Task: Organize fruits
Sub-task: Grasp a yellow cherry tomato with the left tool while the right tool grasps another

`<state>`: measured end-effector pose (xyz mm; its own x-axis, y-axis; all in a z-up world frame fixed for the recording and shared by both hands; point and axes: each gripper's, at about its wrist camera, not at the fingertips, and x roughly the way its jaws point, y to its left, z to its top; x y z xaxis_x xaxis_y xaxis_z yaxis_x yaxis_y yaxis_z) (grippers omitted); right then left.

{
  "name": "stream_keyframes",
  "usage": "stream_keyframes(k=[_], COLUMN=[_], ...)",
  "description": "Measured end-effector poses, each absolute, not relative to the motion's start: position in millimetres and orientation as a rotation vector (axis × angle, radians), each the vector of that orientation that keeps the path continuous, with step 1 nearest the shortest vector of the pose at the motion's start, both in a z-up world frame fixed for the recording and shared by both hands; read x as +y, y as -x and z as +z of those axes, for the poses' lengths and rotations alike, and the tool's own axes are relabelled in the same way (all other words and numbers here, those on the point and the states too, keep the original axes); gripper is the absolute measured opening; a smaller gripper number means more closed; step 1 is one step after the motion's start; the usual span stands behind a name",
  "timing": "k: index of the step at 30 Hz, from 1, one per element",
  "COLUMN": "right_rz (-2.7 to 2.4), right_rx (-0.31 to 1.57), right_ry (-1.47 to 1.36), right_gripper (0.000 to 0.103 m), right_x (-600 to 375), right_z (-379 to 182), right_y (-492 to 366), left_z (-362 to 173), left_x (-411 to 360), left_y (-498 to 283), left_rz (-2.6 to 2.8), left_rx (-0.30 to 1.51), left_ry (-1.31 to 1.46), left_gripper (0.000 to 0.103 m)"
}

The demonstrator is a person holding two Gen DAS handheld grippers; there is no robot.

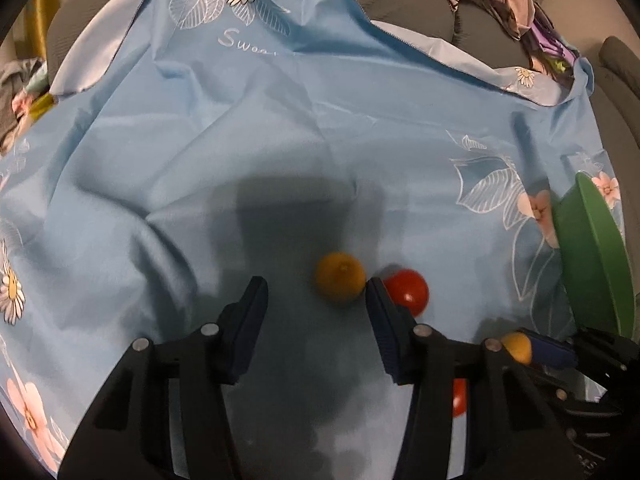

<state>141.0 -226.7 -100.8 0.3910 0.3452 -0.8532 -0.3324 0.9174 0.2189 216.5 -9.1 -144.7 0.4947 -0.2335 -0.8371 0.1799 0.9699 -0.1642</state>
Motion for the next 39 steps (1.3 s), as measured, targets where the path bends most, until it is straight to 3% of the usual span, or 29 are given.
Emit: stream_keyframes(k=[8, 20, 39], right_rz=[0.445, 0.439, 0.462], right_rx=[1.073, 1.066, 1.048], right_ry=[-0.029, -0.029, -0.016], right_gripper=[0.028, 0.028, 0.028], right_x=[-227, -229, -226], right_z=[-98, -97, -79], right_y=[-138, -138, -105], left_z=[-148, -144, -93], left_x=[-18, -21, -31], left_y=[-224, -225, -157], left_rz=[-0.226, -0.24, -0.295], left_rx=[0.995, 1.004, 0.906], left_ry=[-0.002, 0.003, -0.03], left_gripper=[0.025, 0.025, 0.026])
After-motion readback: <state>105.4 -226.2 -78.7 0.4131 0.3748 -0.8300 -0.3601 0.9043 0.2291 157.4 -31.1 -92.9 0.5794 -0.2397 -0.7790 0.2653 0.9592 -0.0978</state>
